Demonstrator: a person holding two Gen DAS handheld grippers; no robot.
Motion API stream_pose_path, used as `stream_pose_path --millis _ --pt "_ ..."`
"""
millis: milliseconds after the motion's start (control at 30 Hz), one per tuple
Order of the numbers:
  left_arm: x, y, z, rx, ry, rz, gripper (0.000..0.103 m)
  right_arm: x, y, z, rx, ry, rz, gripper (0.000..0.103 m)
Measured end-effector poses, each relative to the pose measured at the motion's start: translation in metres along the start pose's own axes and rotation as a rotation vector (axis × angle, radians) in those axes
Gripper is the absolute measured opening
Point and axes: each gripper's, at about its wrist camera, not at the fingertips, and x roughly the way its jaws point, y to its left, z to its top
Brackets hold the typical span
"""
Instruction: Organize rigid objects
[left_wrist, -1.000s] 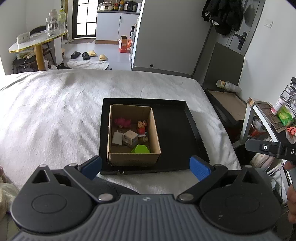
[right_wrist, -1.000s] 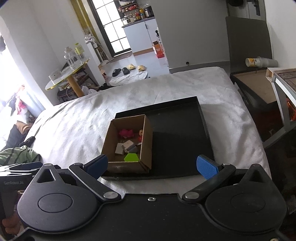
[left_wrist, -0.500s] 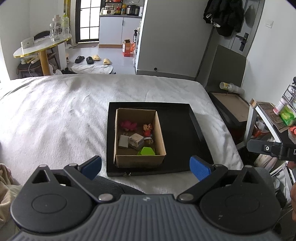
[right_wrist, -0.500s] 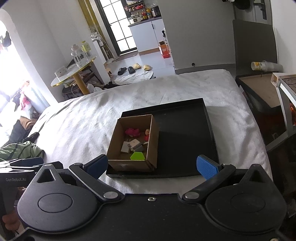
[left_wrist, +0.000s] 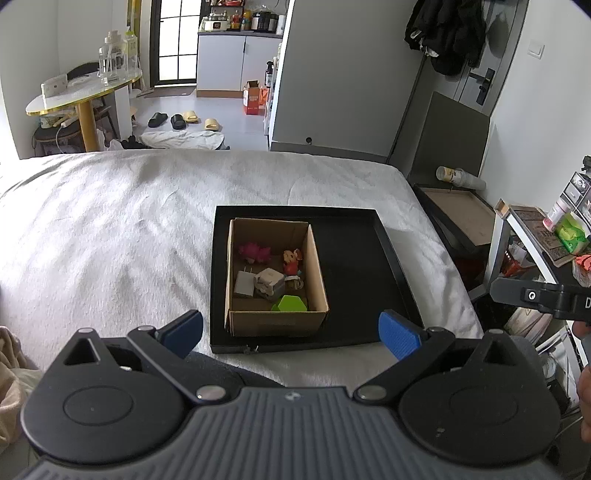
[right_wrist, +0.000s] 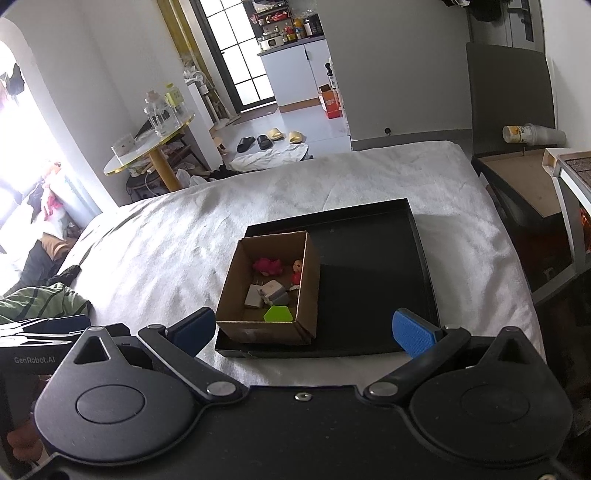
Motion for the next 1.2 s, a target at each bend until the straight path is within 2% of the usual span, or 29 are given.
stream_pose_path --millis 1200 --pt "-0.0018 0.0002 -0.0007 0.002 0.008 0.001 0.101 0.0006 0.0027 -0.0041 -0.004 0.003 -0.003 0.103"
